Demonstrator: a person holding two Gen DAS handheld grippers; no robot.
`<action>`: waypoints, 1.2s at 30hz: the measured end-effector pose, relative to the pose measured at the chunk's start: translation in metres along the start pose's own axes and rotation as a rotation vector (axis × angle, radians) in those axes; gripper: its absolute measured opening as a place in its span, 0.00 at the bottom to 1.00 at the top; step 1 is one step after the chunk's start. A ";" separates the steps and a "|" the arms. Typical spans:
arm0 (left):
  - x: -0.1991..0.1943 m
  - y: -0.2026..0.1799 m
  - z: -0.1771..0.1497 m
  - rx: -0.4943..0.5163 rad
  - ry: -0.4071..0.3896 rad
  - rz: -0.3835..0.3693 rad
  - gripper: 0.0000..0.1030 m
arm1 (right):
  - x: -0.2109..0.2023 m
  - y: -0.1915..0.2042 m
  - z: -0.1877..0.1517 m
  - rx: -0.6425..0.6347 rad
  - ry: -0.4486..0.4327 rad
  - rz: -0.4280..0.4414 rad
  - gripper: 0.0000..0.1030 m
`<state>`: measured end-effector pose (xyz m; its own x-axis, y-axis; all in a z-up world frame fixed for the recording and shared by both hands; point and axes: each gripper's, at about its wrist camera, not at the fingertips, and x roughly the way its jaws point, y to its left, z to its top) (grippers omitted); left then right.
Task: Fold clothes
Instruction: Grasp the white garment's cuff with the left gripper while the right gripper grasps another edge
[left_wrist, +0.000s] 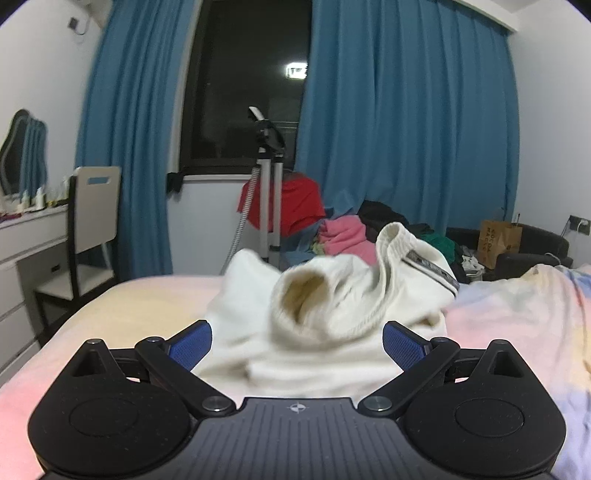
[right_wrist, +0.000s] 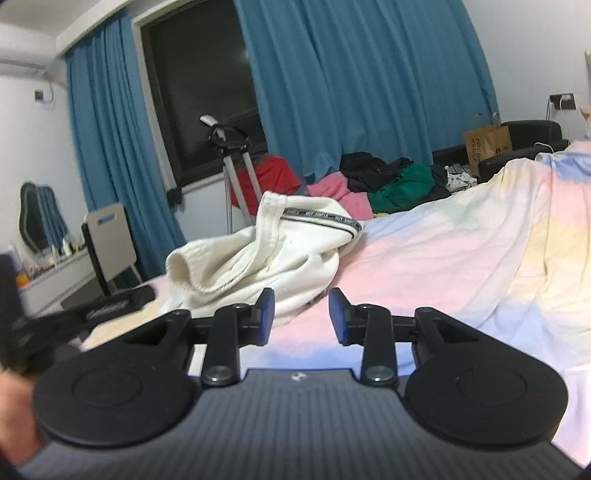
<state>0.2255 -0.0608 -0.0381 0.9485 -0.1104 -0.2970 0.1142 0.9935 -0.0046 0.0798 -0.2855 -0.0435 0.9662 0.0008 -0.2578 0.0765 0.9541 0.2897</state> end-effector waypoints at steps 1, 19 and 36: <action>0.018 -0.004 0.004 0.004 0.008 0.009 0.97 | 0.006 -0.004 -0.001 0.004 -0.004 0.001 0.36; 0.127 0.003 0.057 -0.121 0.158 0.107 0.19 | 0.060 -0.028 -0.022 0.047 0.030 0.016 0.37; -0.151 0.074 0.027 -0.122 0.062 -0.093 0.16 | 0.022 -0.017 -0.028 0.061 -0.016 0.021 0.37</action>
<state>0.0983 0.0286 0.0321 0.9149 -0.2035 -0.3487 0.1601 0.9757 -0.1495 0.0929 -0.2935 -0.0801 0.9714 0.0153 -0.2368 0.0707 0.9339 0.3505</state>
